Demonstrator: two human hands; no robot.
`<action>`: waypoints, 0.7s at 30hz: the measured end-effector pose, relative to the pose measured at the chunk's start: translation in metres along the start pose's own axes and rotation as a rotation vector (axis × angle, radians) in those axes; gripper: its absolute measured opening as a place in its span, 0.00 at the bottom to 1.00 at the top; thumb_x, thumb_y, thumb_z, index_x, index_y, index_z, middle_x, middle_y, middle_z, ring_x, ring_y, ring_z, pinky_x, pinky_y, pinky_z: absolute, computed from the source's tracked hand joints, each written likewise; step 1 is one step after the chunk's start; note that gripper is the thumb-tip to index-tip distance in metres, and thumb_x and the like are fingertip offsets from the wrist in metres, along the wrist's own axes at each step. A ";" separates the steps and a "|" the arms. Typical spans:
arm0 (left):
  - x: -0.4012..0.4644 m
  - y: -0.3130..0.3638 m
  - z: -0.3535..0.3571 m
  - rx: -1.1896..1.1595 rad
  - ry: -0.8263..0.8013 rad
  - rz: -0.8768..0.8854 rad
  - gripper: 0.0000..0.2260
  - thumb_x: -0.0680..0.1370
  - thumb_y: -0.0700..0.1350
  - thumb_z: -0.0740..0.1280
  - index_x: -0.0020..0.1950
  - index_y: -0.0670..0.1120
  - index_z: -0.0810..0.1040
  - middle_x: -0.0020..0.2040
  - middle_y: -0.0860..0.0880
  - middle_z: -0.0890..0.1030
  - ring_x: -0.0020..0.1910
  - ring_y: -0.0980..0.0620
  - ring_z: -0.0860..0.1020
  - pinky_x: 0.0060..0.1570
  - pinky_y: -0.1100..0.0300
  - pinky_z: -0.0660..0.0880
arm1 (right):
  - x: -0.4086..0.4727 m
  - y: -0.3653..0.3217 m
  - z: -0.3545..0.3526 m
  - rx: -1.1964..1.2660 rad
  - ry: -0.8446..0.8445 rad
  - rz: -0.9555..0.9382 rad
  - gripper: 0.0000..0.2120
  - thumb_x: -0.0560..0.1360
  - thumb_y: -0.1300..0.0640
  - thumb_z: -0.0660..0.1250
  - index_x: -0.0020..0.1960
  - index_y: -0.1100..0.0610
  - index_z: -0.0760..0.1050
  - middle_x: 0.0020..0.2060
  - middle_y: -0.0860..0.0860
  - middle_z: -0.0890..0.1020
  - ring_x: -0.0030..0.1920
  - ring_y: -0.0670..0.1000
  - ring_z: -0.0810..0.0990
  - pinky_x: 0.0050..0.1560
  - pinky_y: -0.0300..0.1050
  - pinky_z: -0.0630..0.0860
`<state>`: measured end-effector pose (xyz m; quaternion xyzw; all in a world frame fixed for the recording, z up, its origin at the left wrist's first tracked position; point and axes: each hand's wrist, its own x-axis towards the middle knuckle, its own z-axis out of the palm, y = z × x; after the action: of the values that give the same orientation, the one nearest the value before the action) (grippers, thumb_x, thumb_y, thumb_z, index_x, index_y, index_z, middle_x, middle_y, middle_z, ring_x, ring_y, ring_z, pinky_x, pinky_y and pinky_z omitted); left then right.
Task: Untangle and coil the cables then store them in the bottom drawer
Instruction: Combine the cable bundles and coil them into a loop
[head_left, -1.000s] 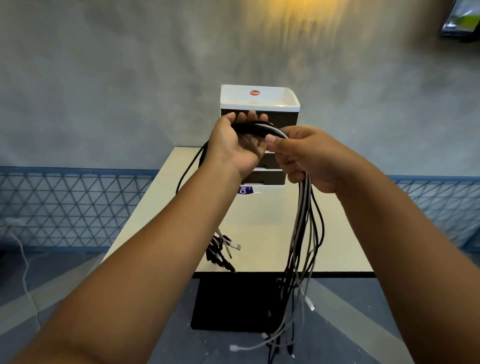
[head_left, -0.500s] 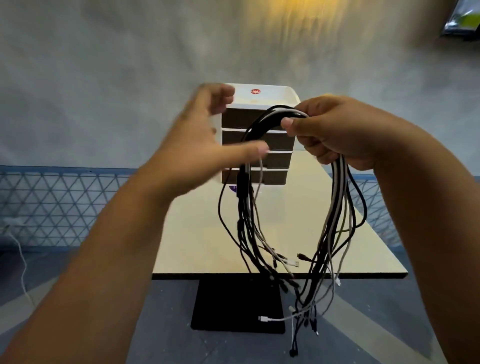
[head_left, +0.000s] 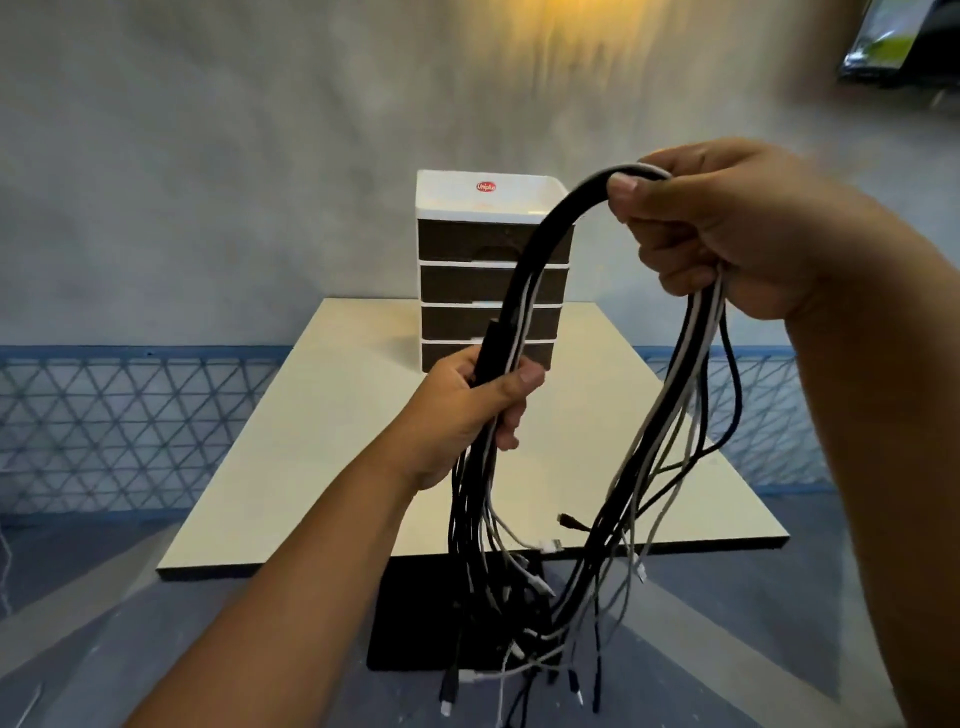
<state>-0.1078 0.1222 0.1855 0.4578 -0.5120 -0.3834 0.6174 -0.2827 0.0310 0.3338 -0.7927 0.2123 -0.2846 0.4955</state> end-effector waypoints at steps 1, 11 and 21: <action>-0.002 -0.008 -0.004 -0.004 0.013 -0.020 0.12 0.71 0.51 0.69 0.45 0.43 0.76 0.27 0.50 0.72 0.24 0.53 0.69 0.32 0.59 0.73 | 0.000 0.002 -0.003 0.024 0.023 0.010 0.15 0.81 0.57 0.61 0.35 0.54 0.70 0.26 0.47 0.60 0.23 0.43 0.56 0.20 0.34 0.56; -0.028 -0.090 -0.051 0.155 0.060 -0.307 0.10 0.73 0.46 0.73 0.40 0.43 0.74 0.26 0.48 0.68 0.25 0.48 0.71 0.41 0.52 0.73 | 0.002 0.041 -0.021 0.174 0.107 0.096 0.14 0.81 0.58 0.59 0.37 0.55 0.67 0.24 0.45 0.58 0.22 0.42 0.54 0.20 0.35 0.53; -0.038 -0.094 -0.108 0.207 0.012 -0.439 0.18 0.71 0.59 0.72 0.41 0.47 0.70 0.29 0.52 0.66 0.25 0.54 0.65 0.36 0.57 0.70 | -0.026 0.155 -0.052 0.343 0.198 0.177 0.12 0.79 0.55 0.59 0.38 0.54 0.64 0.24 0.44 0.59 0.22 0.42 0.56 0.21 0.34 0.56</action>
<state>-0.0086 0.1500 0.0789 0.6213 -0.4332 -0.4510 0.4722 -0.3447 -0.0520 0.2052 -0.6433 0.2774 -0.3485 0.6227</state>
